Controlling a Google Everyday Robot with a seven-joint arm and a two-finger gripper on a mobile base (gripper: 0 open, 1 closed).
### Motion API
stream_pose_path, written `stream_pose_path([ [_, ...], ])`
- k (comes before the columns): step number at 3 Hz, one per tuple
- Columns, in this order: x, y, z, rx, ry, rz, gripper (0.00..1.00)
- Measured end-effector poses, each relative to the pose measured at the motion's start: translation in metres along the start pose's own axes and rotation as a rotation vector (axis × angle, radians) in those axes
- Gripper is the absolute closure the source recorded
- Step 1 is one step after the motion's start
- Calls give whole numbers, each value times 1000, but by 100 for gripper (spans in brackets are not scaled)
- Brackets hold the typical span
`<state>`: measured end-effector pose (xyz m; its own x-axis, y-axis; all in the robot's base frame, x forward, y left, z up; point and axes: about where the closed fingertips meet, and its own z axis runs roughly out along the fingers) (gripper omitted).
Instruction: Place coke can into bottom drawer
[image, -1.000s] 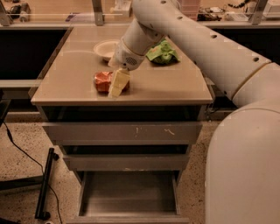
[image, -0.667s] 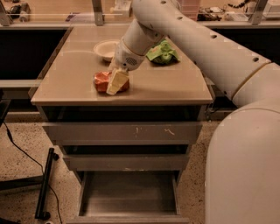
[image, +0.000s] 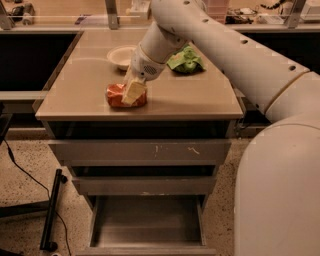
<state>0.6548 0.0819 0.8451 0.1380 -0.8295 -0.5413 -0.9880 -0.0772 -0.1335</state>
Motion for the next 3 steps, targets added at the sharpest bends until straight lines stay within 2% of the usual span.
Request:
stream_pose_path([
  [1,0,0,0,0,0,0,100],
  [2,11,29,-17,-26,-2,30,100],
  [3,9,79,-65,40,-35,124,100],
])
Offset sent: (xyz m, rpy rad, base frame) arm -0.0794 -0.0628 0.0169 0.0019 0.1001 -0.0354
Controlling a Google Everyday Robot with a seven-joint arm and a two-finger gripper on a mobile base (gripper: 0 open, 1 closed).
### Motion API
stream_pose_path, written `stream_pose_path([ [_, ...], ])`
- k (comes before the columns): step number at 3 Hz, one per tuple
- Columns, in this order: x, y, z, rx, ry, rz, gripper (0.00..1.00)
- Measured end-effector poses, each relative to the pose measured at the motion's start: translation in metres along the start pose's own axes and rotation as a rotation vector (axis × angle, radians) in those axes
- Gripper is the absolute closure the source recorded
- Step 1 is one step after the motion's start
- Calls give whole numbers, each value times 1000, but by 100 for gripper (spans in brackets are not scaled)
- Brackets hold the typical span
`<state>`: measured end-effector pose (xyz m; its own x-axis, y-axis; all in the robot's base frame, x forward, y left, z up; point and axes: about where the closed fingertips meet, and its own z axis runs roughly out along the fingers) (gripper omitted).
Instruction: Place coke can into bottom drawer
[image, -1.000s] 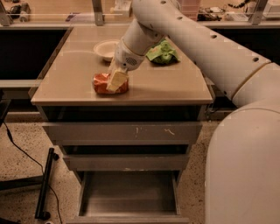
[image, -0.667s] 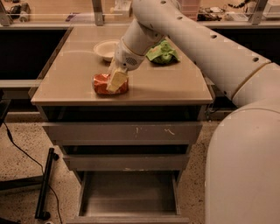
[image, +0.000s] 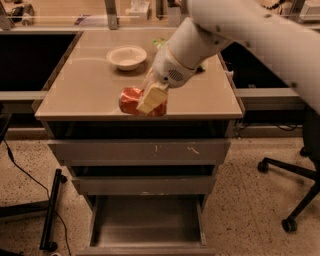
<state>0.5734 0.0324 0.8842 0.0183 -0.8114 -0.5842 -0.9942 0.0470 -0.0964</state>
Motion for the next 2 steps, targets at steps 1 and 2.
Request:
stream_pose_path([
  [1,21,52,-36,78,-34,100,100],
  [2,73,91,-31,87,-83,210,100],
])
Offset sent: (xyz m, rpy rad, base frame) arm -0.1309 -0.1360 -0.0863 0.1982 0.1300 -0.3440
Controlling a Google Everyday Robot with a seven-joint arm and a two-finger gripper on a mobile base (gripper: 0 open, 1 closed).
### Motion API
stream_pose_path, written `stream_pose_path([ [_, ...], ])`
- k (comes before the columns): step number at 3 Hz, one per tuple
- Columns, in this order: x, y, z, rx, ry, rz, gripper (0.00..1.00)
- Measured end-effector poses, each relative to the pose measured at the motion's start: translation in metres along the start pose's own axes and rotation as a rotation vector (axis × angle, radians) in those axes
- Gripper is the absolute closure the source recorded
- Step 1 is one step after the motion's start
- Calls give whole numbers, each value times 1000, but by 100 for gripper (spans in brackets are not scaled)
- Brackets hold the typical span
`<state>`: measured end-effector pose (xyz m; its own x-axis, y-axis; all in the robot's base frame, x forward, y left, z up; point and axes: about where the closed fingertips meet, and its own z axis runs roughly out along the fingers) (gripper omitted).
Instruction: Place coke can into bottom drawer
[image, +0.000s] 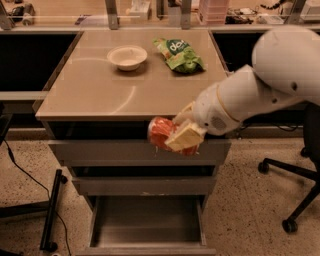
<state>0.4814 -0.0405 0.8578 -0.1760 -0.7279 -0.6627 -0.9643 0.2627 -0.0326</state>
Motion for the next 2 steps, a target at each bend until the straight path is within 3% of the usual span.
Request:
stream_pose_path([
  [1,51,6,8,-16,-23,108,100],
  [2,55,7,9,-17,-23,117,100],
])
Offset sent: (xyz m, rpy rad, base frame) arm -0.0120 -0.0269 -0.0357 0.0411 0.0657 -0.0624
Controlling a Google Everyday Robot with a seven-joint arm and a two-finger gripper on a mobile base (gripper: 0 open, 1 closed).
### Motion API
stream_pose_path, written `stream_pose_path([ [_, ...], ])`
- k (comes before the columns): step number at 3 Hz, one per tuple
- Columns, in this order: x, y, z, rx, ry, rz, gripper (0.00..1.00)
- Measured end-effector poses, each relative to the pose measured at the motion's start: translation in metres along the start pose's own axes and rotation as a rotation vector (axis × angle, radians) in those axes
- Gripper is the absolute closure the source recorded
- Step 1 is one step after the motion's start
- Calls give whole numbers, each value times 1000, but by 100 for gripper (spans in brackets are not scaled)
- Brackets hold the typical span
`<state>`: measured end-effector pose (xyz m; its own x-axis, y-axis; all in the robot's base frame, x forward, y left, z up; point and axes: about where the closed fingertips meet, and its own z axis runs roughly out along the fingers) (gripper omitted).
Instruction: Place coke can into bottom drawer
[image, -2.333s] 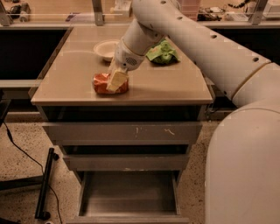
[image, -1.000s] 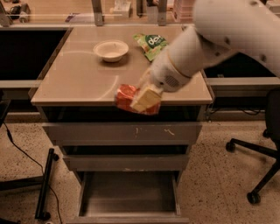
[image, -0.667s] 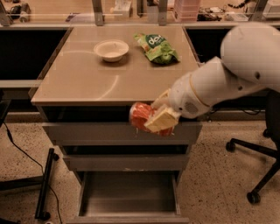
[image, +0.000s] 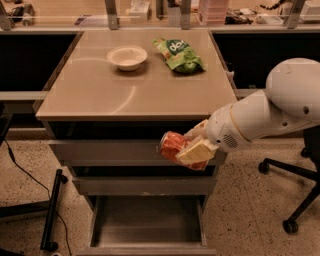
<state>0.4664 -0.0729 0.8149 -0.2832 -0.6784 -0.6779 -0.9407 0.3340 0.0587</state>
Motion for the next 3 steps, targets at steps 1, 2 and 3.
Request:
stream_pose_path([
  [1,16,3,17,-32,-14,56,100],
  [2,67,2,67,-82,-42,214,100],
  [3,116,-2,123,-118,-90,340,100],
])
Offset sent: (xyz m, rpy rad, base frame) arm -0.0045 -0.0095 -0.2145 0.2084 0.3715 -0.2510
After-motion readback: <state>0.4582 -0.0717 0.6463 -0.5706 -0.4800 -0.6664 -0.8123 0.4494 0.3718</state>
